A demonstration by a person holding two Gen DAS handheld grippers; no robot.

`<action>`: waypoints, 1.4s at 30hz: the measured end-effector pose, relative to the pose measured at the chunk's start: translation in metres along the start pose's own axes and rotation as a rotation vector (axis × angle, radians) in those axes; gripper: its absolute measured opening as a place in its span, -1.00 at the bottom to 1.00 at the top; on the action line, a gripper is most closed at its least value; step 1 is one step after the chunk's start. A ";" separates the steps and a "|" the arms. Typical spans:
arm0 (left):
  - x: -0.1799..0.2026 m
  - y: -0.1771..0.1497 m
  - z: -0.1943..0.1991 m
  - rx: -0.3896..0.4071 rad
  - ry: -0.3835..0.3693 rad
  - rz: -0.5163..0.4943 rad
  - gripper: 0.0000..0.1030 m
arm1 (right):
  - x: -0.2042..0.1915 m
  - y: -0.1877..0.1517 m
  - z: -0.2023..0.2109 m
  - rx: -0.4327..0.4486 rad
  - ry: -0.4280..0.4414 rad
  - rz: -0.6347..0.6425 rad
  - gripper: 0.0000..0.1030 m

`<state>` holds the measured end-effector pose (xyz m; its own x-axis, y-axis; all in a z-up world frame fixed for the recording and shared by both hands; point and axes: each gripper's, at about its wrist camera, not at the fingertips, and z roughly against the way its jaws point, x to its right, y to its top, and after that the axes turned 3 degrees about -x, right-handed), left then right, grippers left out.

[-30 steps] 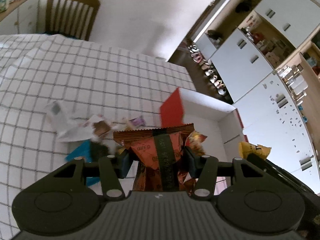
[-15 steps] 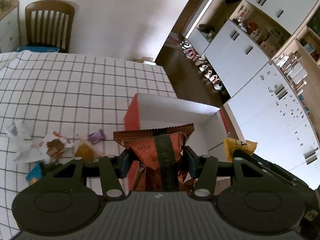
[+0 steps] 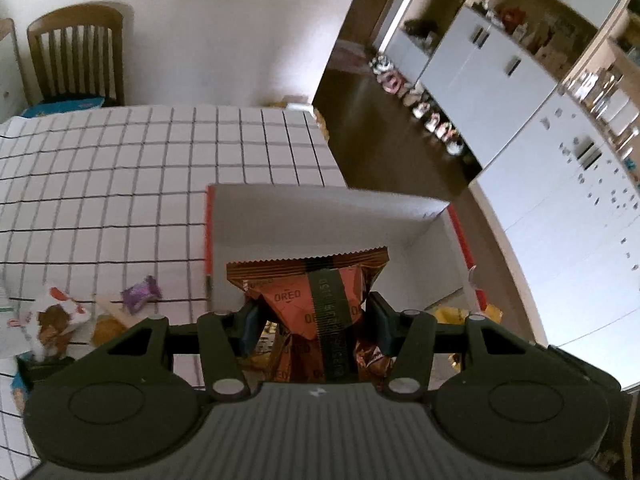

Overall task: Organize snacks
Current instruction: 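Carry the brown bag and yellow packet over the red box, then open both grippers to drop the bags into the box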

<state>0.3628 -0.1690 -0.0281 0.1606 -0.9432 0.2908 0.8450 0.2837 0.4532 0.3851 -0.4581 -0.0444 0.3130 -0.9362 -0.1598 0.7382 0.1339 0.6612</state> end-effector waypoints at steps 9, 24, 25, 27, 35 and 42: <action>0.024 0.014 -0.053 -0.013 0.065 -0.057 0.04 | 0.004 -0.016 -0.019 -0.070 0.004 0.012 -0.41; 0.026 0.013 -0.105 -0.130 0.093 -0.067 0.05 | 0.012 -0.014 -0.034 -0.131 0.025 0.009 -0.37; 0.026 0.013 -0.104 -0.131 0.092 -0.066 0.05 | 0.013 -0.014 -0.035 -0.132 0.027 0.011 -0.36; 0.025 0.012 -0.103 -0.130 0.091 -0.065 0.11 | 0.013 -0.013 -0.035 -0.136 0.031 0.010 -0.34; 0.019 0.007 -0.085 -0.097 0.076 -0.041 0.31 | 0.010 -0.011 -0.030 -0.126 0.048 0.003 -0.06; 0.014 -0.001 -0.051 -0.036 0.055 -0.055 0.51 | 0.004 -0.010 -0.015 -0.087 0.049 0.004 0.27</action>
<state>0.3902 -0.1916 -0.0677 0.1408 -0.9655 0.2192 0.8709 0.2260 0.4364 0.3884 -0.4586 -0.0629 0.3431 -0.9189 -0.1948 0.7855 0.1670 0.5960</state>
